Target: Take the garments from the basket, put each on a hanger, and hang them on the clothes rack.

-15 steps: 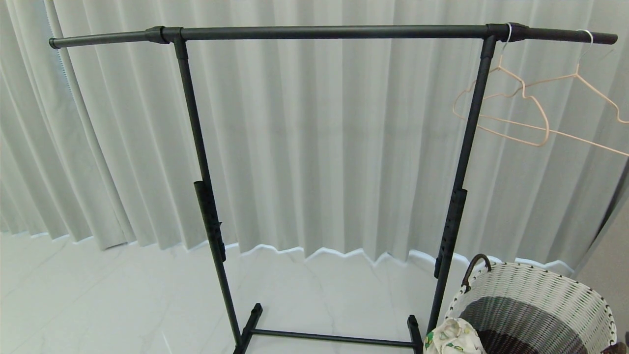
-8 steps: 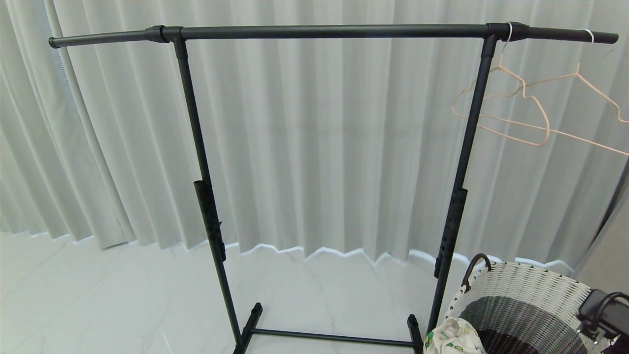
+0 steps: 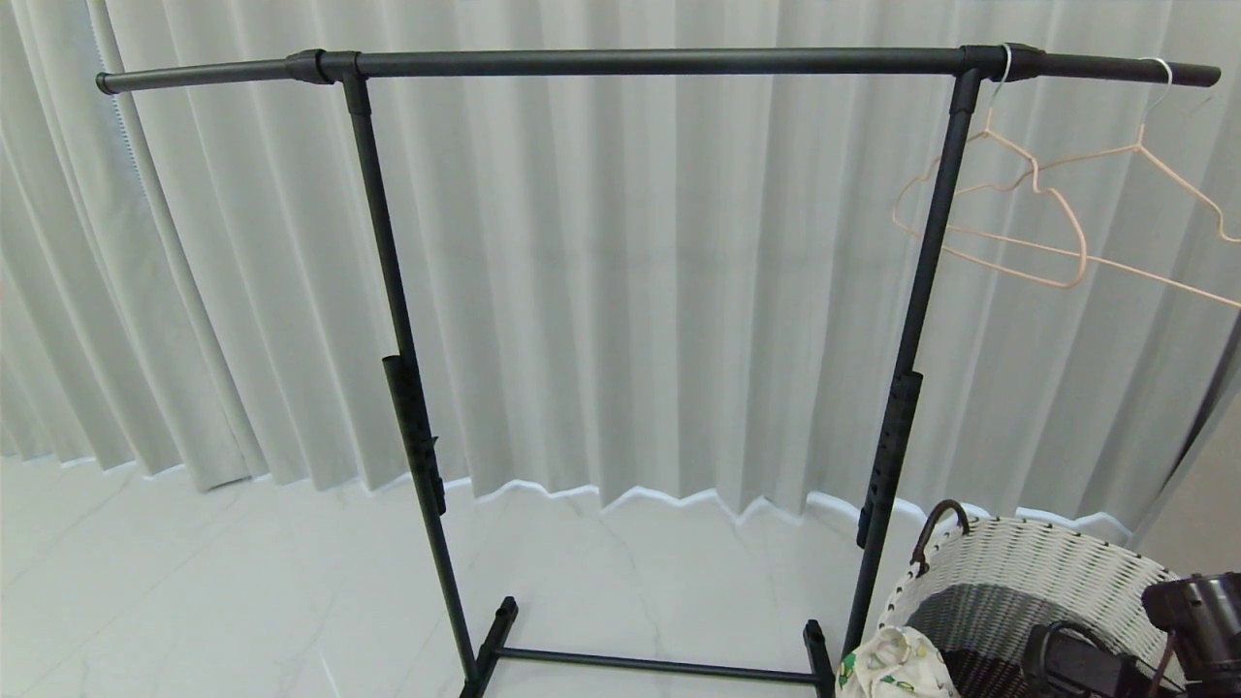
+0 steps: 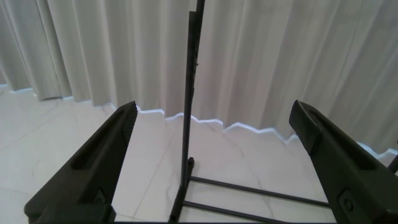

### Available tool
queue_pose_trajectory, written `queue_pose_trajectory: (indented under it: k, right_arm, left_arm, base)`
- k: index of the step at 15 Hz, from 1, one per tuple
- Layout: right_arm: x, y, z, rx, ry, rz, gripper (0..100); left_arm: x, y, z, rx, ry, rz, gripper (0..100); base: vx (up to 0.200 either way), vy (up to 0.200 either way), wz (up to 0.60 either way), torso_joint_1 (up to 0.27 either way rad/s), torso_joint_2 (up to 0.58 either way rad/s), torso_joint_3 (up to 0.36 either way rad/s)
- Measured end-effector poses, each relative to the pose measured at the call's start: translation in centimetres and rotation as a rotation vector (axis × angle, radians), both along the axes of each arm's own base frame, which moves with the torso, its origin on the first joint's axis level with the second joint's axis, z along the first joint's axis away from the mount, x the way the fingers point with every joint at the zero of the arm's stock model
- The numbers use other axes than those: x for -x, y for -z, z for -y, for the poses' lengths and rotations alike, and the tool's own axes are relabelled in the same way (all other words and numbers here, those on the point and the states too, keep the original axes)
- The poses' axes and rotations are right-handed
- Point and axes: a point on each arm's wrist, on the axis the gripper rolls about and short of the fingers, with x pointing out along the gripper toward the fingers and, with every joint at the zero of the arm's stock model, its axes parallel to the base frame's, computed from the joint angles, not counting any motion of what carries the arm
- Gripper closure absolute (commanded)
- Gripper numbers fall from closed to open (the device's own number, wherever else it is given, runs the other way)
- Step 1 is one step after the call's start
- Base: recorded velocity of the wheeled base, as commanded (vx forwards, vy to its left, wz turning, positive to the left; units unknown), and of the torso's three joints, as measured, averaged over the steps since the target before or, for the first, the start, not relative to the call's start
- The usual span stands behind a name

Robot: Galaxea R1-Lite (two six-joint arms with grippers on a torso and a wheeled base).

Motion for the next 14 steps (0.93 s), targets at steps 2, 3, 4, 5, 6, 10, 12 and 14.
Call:
queue_pose_trajectory:
  k: [2, 3, 4, 5, 6, 10, 12, 14]
  right_arm:
    - [-1.0, 0.7, 0.3, 0.006, 0.021, -0.030, 0]
    - [-1.3, 1.0, 0.5, 0.007, 0.038, -0.044, 0]
    - [-1.5, 1.2, 0.8, 0.008, 0.051, -0.052, 0]
    - [-1.6, 1.4, 1.1, 0.007, 0.071, -0.064, 0]
    - [-1.7, 1.6, 1.5, 0.007, 0.094, -0.075, 0]
    - [-3.2, 2.2, 2.5, 0.002, 0.145, -0.069, 0]
    - [-4.1, 2.4, 2.6, 0.001, 0.147, -0.025, 100]
    - [-4.1, 2.8, 2.5, 0.002, 0.144, -0.016, 100]
  left_arm:
    - [0.0, 0.0, 0.0, 0.000, 0.000, 0.000, 0]
    - [0.0, 0.0, 0.0, 0.000, 0.000, 0.000, 0]
    - [0.0, 0.0, 0.0, 0.000, 0.000, 0.000, 0]
    - [0.0, 0.0, 0.0, 0.000, 0.000, 0.000, 0]
    - [0.0, 0.0, 0.0, 0.000, 0.000, 0.000, 0]
    - [0.0, 0.0, 0.0, 0.000, 0.000, 0.000, 0]
    - [0.0, 0.0, 0.0, 0.000, 0.000, 0.000, 0]
    - [0.0, 0.0, 0.0, 0.001, 0.000, 0.000, 0]
  base:
    - [0.000, 0.000, 0.00, 0.000, 0.00, 0.000]
    - [0.000, 0.000, 0.00, 0.000, 0.00, 0.000]
    - [0.000, 0.000, 0.00, 0.000, 0.00, 0.000]
    - [0.000, 0.000, 0.00, 0.000, 0.00, 0.000]
    - [0.000, 0.000, 0.00, 0.000, 0.00, 0.000]
    - [0.000, 0.000, 0.00, 0.000, 0.00, 0.000]
    - [0.000, 0.000, 0.00, 0.000, 0.00, 0.000]
    - [0.000, 0.000, 0.00, 0.000, 0.00, 0.000]
